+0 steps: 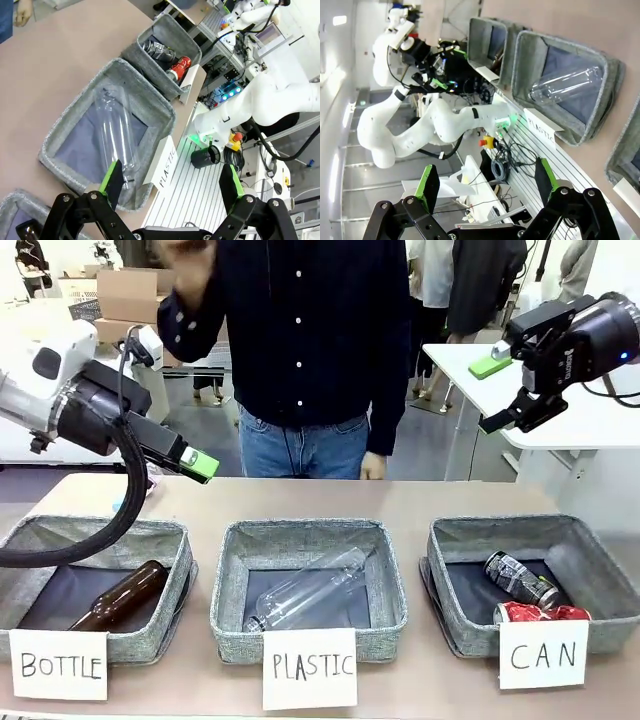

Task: Sort the can waste into the basket.
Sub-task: Pick up the can waste from the table and place it in the right Fabric basket.

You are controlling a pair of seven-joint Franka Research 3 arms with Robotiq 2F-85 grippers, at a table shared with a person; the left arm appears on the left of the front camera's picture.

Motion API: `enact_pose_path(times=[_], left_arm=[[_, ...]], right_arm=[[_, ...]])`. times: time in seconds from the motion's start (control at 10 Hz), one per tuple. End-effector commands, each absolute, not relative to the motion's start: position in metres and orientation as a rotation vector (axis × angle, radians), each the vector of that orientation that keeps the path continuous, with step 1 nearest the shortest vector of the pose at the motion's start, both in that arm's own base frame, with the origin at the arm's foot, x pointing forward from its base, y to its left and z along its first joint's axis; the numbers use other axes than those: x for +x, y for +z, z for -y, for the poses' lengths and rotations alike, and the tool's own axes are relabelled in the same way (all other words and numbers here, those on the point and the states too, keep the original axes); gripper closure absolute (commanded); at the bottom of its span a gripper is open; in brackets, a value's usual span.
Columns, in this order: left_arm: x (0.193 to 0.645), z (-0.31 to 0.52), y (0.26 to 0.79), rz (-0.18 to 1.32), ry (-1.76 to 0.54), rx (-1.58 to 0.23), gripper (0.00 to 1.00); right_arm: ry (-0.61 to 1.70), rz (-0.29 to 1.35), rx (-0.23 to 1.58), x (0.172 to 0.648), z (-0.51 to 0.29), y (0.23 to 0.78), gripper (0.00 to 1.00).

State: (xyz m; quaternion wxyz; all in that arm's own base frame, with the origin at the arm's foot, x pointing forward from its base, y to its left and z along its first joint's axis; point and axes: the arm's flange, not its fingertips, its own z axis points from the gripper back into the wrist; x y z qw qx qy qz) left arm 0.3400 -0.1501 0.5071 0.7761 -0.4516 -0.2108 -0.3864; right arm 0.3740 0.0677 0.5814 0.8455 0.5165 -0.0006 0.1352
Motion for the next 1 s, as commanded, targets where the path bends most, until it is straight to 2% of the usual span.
enact_pose_path(times=[0.0, 0.9], left_arm=[[0.3398, 0.1477, 0.511, 0.449, -0.833, -0.974, 0.0], [0.3398, 0.1477, 0.511, 0.449, -0.833, -0.974, 0.0]], right_arm=[[0.297, 0.015, 1.106, 0.3742, -0.0658, 0.5806, 0.0], [0.297, 0.015, 1.106, 0.3742, -0.0658, 0.5806, 0.0]])
